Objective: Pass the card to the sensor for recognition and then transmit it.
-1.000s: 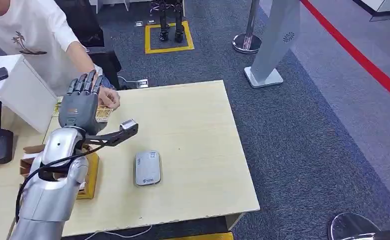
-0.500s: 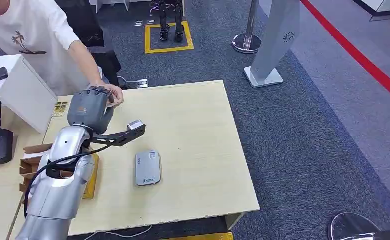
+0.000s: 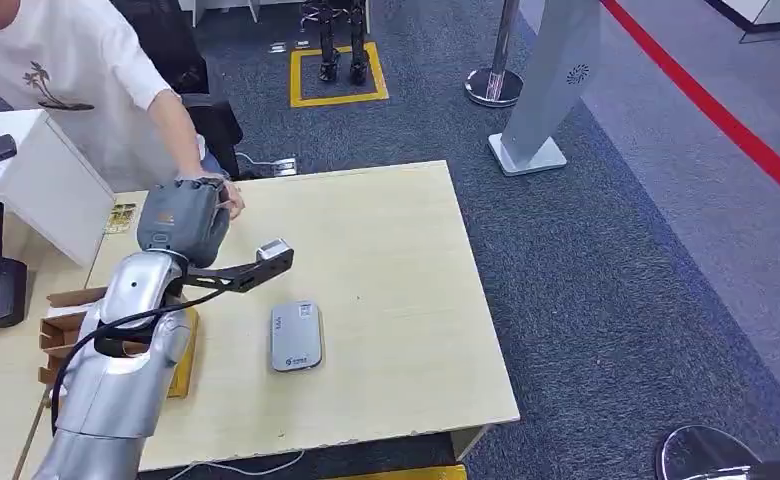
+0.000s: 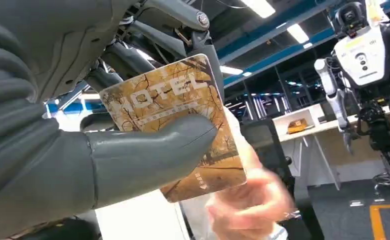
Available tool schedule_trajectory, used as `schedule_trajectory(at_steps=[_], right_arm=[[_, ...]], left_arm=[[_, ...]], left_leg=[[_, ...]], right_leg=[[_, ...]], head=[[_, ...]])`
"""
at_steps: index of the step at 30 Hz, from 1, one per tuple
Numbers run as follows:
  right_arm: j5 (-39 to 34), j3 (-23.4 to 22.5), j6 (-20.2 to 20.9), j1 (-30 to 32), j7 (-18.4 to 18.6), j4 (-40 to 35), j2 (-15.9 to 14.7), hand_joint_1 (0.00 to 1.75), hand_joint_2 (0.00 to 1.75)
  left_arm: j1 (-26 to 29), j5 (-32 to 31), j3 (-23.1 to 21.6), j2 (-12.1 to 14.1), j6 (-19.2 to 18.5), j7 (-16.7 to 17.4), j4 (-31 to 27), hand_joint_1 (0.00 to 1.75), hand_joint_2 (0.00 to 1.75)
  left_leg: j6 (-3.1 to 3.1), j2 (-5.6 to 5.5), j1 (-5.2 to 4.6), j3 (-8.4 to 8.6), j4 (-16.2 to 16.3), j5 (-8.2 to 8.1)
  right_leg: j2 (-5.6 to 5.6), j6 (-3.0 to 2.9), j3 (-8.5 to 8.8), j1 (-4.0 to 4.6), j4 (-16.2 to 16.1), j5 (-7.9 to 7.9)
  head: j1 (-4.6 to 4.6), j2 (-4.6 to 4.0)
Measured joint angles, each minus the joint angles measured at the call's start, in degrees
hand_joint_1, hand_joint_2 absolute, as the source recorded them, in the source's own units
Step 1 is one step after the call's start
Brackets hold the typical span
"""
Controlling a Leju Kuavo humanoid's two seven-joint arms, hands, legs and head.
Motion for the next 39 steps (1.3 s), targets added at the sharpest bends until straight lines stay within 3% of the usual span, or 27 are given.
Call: schedule_trajectory(at_steps=[8, 18, 23, 29, 39], right_arm=[[0.0, 0.0, 0.0, 0.0, 0.0, 0.0, 0.0, 0.0, 1.75], [-0.1, 0.0, 0.0, 0.0, 0.0, 0.1, 0.0, 0.0, 1.75], [-0.1, 0.0, -0.3, 0.0, -0.1, 0.1, 0.0, 0.0, 1.75], [0.2, 0.0, -0.3, 0.0, 0.0, 0.1, 0.0, 0.0, 1.75], [0.5, 0.0, -0.3, 0.0, 0.0, 0.1, 0.0, 0.0, 1.75]], left_arm=[[0.3, 0.1, 0.0, -0.3, 0.4, -1.2, 0.0, 1.75, 1.75], [4.8, 0.9, 0.0, -1.7, 2.2, -3.2, 0.0, 1.75, 1.75], [12.2, 0.2, -0.8, -3.3, 8.1, -2.6, -0.2, 1.75, 1.75], [17.7, 0.0, -1.5, -3.7, 9.1, -1.8, 0.0, 1.75, 1.75], [20.8, 0.0, -2.0, -4.6, 11.0, -2.0, 0.8, 1.75, 1.75]], left_leg=[[0.0, 0.0, 0.0, 0.0, 0.0, 0.0], [0.0, 0.0, 0.0, -0.01, 0.0, 0.0], [0.02, 0.04, -0.01, 0.01, 0.0, -0.03], [0.02, 0.01, 0.0, -0.02, 0.0, -0.03], [0.02, -0.01, 0.0, -0.02, 0.0, -0.02]], right_leg=[[0.0, 0.0, 0.01, 0.0, 0.0, 0.0], [-0.01, 0.0, 0.01, 0.0, 0.0, 0.0], [0.03, 0.01, -0.01, 0.0, 0.0, -0.01], [0.0, 0.01, -0.02, 0.0, 0.0, -0.02], [-0.02, 0.01, -0.01, 0.0, 0.0, -0.01]], head=[[0.0, 0.0], [0.02, 0.0], [0.0, 0.0], [0.0, 0.0], [0.0, 0.0]])
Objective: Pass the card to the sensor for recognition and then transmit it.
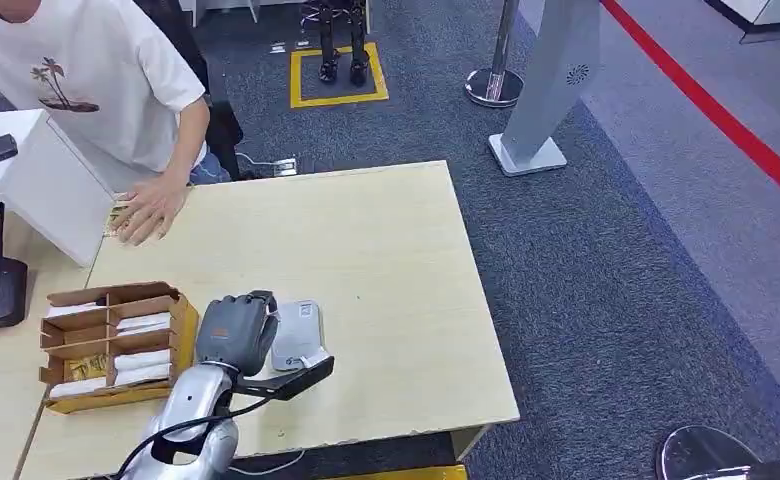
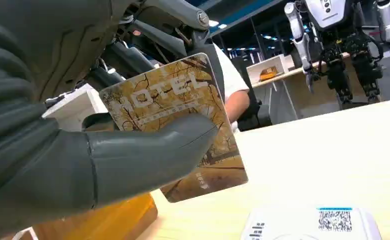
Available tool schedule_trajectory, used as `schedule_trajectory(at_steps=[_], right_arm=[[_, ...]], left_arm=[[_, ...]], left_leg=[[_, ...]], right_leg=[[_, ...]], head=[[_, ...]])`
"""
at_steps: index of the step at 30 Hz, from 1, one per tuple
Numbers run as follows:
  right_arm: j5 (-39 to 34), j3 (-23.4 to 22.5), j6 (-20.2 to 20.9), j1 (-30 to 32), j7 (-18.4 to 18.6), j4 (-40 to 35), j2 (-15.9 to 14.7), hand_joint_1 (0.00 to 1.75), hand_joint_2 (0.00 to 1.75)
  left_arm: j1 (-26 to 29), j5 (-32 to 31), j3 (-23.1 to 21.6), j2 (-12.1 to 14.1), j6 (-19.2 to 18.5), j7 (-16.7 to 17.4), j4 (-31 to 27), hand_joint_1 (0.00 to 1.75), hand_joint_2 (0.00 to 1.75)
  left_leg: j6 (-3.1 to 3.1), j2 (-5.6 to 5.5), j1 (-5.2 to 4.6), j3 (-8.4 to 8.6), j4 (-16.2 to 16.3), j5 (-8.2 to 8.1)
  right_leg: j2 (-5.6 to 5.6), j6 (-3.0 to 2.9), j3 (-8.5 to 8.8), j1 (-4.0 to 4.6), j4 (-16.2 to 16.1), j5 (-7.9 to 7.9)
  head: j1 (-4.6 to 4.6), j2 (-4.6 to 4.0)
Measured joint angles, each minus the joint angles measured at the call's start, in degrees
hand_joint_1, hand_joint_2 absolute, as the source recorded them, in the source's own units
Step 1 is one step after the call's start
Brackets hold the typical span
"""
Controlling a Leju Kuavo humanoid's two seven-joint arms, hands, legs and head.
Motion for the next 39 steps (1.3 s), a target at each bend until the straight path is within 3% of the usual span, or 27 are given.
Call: schedule_trajectory(at_steps=[24, 39], right_arm=[[-0.6, 0.0, 0.0, 0.0, 0.0, 0.0, 0.0, 0.0, 1.75], [-0.7, 0.0, -0.2, 0.0, 0.0, 0.0, 0.0, 0.0, 1.75]], left_arm=[[5.1, 0.0, -0.1, -3.2, 3.2, -0.9, 2.1, 1.75, 1.75], [5.1, 0.0, 0.1, -4.0, 4.3, -0.4, 5.7, 1.75, 1.75]], left_leg=[[0.0, -0.01, 0.0, -0.01, 0.0, -0.01], [0.0, -0.03, 0.0, 0.02, 0.0, 0.0]], right_leg=[[-0.01, 0.0, 0.01, 0.0, 0.0, 0.0], [-0.04, 0.0, 0.05, 0.0, 0.0, 0.0]], head=[[0.0, 0.0], [0.02, 0.0]])
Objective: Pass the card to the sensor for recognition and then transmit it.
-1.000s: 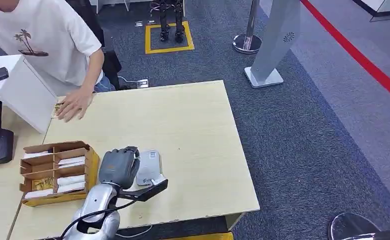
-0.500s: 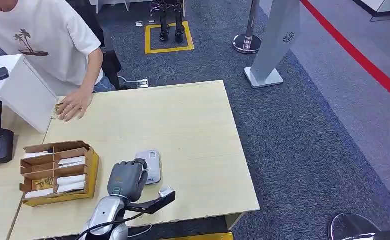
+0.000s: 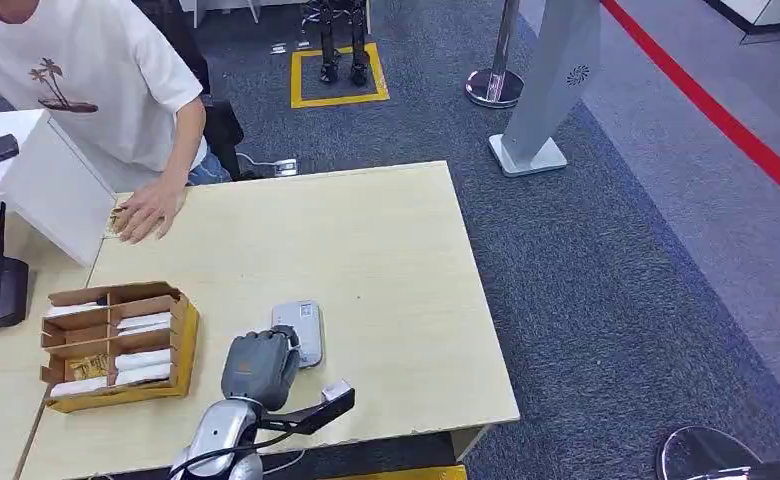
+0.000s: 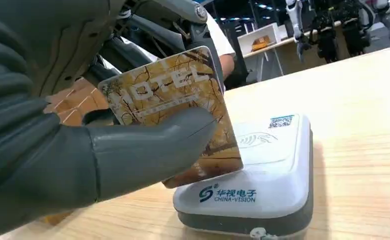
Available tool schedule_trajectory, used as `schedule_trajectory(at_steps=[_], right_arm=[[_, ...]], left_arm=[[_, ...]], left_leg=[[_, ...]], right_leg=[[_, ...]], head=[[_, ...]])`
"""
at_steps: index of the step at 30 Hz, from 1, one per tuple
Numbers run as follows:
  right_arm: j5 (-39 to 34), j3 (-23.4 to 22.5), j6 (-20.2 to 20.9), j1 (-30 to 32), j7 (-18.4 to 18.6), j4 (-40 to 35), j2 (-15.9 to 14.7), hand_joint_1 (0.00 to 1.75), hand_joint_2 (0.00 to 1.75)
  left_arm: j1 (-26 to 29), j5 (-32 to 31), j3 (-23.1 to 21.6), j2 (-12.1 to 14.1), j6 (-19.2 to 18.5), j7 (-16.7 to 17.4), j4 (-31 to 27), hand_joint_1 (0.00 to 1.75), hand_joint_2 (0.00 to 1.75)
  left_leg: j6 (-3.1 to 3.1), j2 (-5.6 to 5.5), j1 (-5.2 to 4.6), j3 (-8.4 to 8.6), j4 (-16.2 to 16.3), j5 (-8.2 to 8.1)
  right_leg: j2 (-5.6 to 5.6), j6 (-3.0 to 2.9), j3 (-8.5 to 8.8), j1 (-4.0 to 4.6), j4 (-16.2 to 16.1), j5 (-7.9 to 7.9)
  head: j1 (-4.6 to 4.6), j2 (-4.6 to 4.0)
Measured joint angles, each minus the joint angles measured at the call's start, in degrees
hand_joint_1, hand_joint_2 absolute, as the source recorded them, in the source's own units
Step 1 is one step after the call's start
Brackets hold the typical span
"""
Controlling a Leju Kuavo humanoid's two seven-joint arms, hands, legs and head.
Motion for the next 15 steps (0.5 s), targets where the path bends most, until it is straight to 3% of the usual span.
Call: schedule_trajectory(at_steps=[9, 15], right_arm=[[0.2, 0.0, 0.0, 0.0, 0.0, 0.0, 0.0, 0.0, 1.75], [0.9, 0.0, 0.4, 0.0, -0.1, 0.0, 0.0, 0.0, 1.75]], left_arm=[[-0.4, 0.0, 0.1, -0.1, 0.3, 0.0, 0.2, 1.75, 1.75], [-2.7, 0.0, 1.5, 1.3, -0.6, 2.5, -3.5, 1.75, 1.75]], left_leg=[[0.0, -0.01, 0.0, 0.01, 0.0, 0.0], [-0.02, -0.01, 0.02, 0.01, 0.0, 0.02]], right_leg=[[-0.01, 0.0, 0.02, 0.0, 0.0, 0.0], [-0.01, -0.01, 0.0, 0.0, 0.0, 0.01]], head=[[-0.02, 0.0], [-0.02, 0.0]])
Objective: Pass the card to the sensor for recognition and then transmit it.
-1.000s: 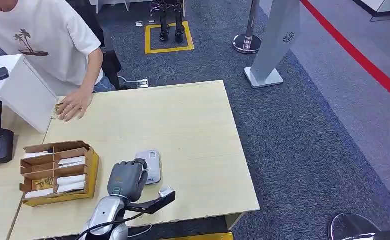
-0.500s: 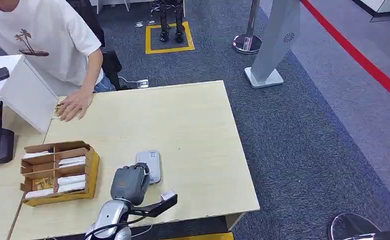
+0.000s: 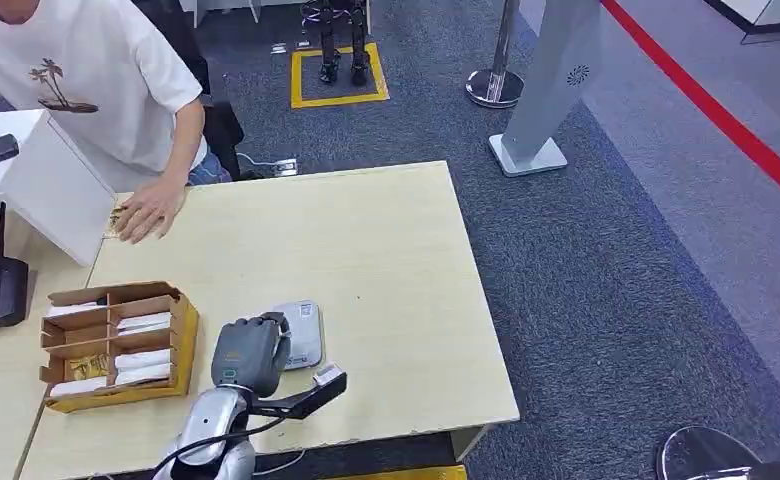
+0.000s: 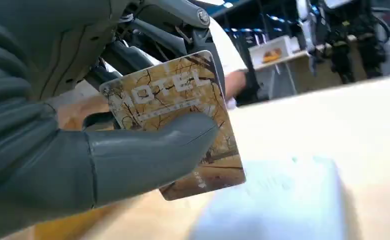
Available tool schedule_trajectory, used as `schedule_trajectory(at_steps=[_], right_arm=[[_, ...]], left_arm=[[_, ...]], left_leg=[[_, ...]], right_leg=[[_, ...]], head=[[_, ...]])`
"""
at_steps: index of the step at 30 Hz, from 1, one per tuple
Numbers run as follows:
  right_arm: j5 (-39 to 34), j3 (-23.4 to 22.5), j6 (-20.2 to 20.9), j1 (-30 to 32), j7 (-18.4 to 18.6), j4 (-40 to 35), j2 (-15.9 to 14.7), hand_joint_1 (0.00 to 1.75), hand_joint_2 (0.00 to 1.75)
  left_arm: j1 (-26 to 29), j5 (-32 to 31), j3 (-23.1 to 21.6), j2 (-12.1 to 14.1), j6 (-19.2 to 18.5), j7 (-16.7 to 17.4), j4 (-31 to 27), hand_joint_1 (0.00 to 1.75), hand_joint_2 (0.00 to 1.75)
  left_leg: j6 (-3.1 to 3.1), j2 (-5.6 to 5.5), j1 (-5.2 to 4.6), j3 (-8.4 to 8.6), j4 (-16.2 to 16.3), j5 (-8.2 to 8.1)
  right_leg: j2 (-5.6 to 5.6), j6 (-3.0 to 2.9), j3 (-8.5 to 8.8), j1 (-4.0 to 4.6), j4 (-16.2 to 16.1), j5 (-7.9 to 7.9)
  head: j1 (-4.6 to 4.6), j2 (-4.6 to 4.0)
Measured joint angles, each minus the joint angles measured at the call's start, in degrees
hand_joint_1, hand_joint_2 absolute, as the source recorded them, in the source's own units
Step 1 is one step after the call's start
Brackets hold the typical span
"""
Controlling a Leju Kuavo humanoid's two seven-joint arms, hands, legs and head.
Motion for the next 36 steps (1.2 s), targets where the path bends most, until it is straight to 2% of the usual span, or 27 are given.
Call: schedule_trajectory(at_steps=[3, 7, 17, 22, 27, 36], right_arm=[[0.2, 0.0, 0.0, 0.0, 0.0, 0.0, 0.0, 0.0, 1.75], [0.4, 0.0, 0.1, 0.0, 0.0, 0.0, 0.0, 0.0, 1.75], [1.4, 0.1, 0.3, 0.0, -0.1, 0.0, 0.0, 0.0, 1.75], [2.0, 0.7, 0.4, 0.0, -0.2, 0.0, 0.0, 0.0, 1.75], [2.4, 1.1, 0.5, 0.0, -0.2, 0.0, 0.0, 0.0, 1.75], [2.4, 1.2, 0.8, 0.0, -0.2, 0.0, 0.0, 0.0, 1.75]], left_arm=[[-2.7, 0.0, 1.2, 2.0, -1.9, 1.0, -2.9, 1.75, 1.75], [-4.8, 0.0, 2.1, 3.7, -2.5, 1.6, -5.2, 1.75, 1.75], [-13.0, 0.0, 5.8, 8.0, -4.9, 3.3, -6.0, 1.75, 1.75], [-17.1, 0.0, 7.0, 10.5, -6.1, 6.1, -3.8, 1.75, 1.75], [-21.1, 0.0, 8.0, 13.5, -6.1, 7.2, 0.4, 1.75, 1.75], [-24.1, 0.0, 8.6, 15.3, -6.4, 8.1, 5.2, 1.75, 1.75]], left_leg=[[-0.01, 0.0, 0.01, 0.0, 0.0, 0.01], [-0.01, 0.0, 0.01, 0.0, 0.0, 0.02], [-0.01, -0.01, 0.0, -0.01, 0.0, 0.04], [-0.01, 0.01, 0.01, 0.0, 0.0, 0.04], [-0.02, 0.01, 0.02, 0.0, 0.0, 0.05], [-0.02, 0.01, 0.0, -0.01, 0.0, 0.04]], right_leg=[[0.0, 0.0, 0.0, 0.0, 0.0, 0.0], [0.01, 0.0, -0.01, 0.01, 0.0, 0.0], [0.0, 0.0, -0.01, 0.01, 0.0, 0.0], [0.02, -0.01, -0.02, 0.01, 0.0, 0.01], [0.02, -0.01, -0.03, 0.01, 0.1, 0.01], [0.02, -0.01, -0.03, 0.01, 0.0, 0.01]], head=[[-0.02, 0.0], [0.02, 0.0], [0.0, 0.0], [0.0, 0.0], [0.0, 0.0], [0.0, 0.0]])
